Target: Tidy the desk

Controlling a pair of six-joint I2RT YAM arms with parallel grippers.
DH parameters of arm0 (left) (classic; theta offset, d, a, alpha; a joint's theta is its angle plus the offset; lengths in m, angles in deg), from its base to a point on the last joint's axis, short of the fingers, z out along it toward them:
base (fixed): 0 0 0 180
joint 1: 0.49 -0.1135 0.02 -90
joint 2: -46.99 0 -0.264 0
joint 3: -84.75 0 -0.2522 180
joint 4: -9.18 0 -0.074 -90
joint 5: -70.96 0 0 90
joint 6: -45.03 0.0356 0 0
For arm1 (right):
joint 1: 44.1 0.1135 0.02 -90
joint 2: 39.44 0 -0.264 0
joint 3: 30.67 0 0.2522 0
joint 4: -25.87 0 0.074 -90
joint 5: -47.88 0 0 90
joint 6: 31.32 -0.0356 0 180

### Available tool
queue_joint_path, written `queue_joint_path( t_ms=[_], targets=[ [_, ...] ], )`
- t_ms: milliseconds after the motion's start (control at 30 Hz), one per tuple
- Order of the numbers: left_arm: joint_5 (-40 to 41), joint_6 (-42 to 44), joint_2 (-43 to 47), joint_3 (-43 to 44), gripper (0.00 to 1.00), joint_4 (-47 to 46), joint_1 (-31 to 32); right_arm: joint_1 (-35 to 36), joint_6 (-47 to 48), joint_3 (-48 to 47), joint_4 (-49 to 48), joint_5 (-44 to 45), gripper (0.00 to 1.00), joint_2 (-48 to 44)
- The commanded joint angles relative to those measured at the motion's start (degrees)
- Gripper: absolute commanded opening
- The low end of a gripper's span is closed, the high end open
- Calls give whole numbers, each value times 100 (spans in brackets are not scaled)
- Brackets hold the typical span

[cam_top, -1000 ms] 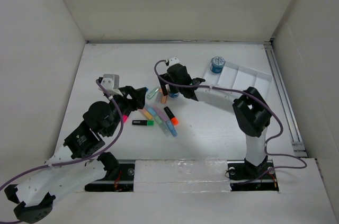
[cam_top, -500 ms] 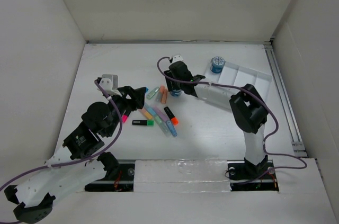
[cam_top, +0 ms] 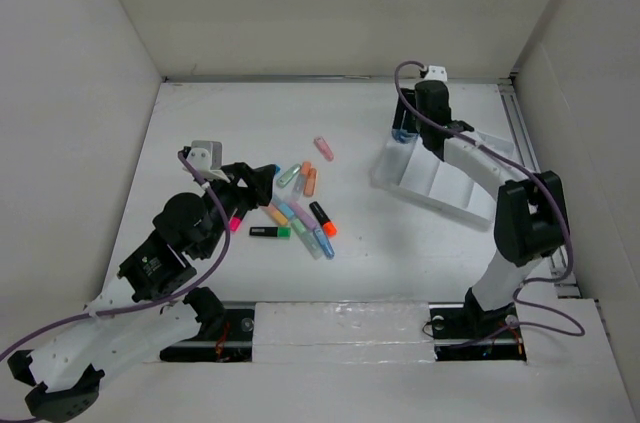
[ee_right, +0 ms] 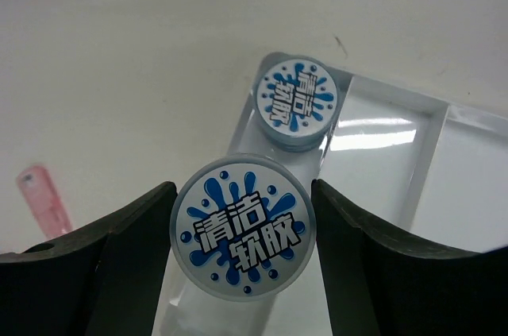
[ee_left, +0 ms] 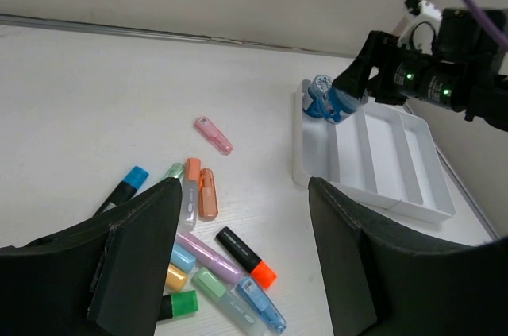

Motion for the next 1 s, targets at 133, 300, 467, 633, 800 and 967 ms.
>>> queue_joint_path(
  t_ms=[133, 300, 467, 633, 800, 967],
  targets=[
    [32, 38, 60, -66, 61, -258, -11, -88, -15, -309, -3, -428, 38, 637],
    [-11, 38, 25, -57, 61, -258, -11, -88, -147, -115, -108, -157, 82, 619],
    [-3, 38, 34, -66, 60, -258, -11, 342, -86, -27, -301, 89, 92, 365],
    [15, 29, 43, -66, 60, -249, -11, 1255, 37, -158, -785, 258, 28, 610],
    [41, 12, 69, -75, 60, -258, -11, 1547, -94, -905, -470, -269, 30, 1585],
    [24, 20, 87, -84, 60, -267, -11, 1617, -7, -2037, 13, -568, 65, 2622]
  ],
)
